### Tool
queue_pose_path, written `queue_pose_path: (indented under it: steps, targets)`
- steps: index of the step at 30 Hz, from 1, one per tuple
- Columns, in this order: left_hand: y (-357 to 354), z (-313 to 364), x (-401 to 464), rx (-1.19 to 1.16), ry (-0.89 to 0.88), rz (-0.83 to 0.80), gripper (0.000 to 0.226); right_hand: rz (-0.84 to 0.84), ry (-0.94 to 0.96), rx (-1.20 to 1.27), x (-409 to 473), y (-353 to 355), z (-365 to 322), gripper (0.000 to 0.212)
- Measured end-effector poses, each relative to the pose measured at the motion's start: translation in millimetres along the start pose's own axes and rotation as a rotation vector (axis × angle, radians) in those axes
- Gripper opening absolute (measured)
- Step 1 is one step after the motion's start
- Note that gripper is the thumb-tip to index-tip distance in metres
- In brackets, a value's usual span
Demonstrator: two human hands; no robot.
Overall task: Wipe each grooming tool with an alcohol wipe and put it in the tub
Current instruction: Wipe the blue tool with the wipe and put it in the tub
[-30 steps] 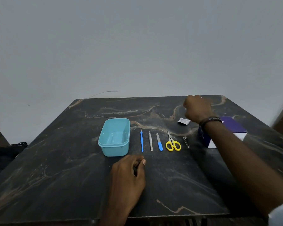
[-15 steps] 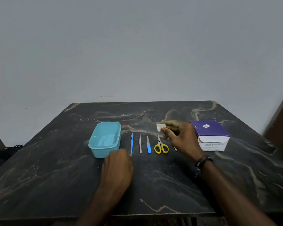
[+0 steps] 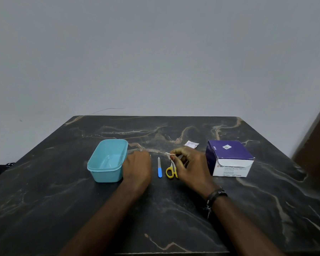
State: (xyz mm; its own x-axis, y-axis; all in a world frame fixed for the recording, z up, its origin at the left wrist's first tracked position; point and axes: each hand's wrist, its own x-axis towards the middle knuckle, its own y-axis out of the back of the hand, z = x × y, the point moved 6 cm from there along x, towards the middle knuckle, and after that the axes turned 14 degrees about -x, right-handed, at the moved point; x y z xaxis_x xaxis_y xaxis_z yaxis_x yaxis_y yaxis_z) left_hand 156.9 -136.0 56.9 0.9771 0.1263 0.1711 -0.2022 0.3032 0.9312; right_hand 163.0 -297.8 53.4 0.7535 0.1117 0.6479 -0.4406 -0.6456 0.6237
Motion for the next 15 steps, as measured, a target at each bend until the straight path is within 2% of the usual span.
queue_pose_path:
  steps: [8, 10, 12, 14, 15]
  targets:
    - [1.1, 1.1, 13.4, -0.039, -0.011, 0.014, 0.019, -0.031, -0.040, 0.007, 0.4, -0.9, 2.1, 0.005]
    - [8.2, 2.8, 12.1, -0.085, -0.011, 0.099, 0.015, -0.023, -0.120, 0.047, 1.7, 1.0, 5.3, 0.007]
    - [19.9, 5.7, 9.6, -0.192, -0.057, 0.257, 0.019, -0.007, -0.232, 0.112, 2.8, 3.2, 10.5, 0.007]
    - [23.9, 8.5, 4.8, -0.409, -0.188, 0.387, 0.022, -0.019, -0.356, 0.240, 3.0, 1.6, 16.8, 0.006]
    - [20.9, 11.0, 2.7, -0.537, -0.261, 0.389, 0.021, -0.029, -0.409, 0.319, 2.3, 0.8, 19.5, 0.007]
